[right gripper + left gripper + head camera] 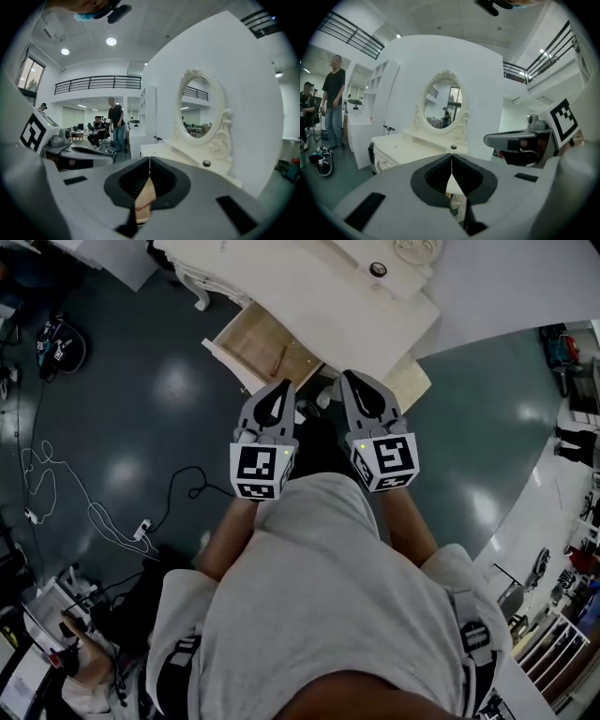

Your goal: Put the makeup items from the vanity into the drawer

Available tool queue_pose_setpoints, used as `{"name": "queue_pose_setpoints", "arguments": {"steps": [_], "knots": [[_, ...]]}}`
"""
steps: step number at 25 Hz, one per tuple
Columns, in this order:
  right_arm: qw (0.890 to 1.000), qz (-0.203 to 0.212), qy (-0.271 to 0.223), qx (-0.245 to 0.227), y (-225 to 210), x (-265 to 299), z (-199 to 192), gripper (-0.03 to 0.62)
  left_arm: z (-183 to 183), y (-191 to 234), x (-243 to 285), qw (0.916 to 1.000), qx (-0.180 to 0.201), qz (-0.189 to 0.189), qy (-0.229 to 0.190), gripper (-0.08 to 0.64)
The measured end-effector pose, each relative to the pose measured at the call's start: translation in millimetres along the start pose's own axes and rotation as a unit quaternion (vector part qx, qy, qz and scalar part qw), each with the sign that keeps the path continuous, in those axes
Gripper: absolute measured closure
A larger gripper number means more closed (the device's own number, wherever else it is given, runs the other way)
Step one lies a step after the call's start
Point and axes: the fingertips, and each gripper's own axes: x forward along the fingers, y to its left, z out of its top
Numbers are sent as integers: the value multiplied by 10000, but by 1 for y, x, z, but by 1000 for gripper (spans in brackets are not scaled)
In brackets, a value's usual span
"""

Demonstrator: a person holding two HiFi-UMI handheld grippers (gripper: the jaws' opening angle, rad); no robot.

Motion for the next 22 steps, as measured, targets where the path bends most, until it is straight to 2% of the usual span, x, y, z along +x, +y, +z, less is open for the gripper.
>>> {"name": "queue_pose_setpoints", "arguments": {"steps": [3, 10, 22], "knots": [[9999, 79, 46, -89, -19, 16, 9, 577, 2, 8, 14, 10000, -5, 93, 16, 552], [9962, 275, 619, -552, -85, 63, 0, 577, 14, 9, 72, 9993, 138, 309, 168, 552], [9951, 94, 938, -293, -204, 129, -32, 577, -4, 1, 179, 9962, 40, 384, 780, 552]]}}
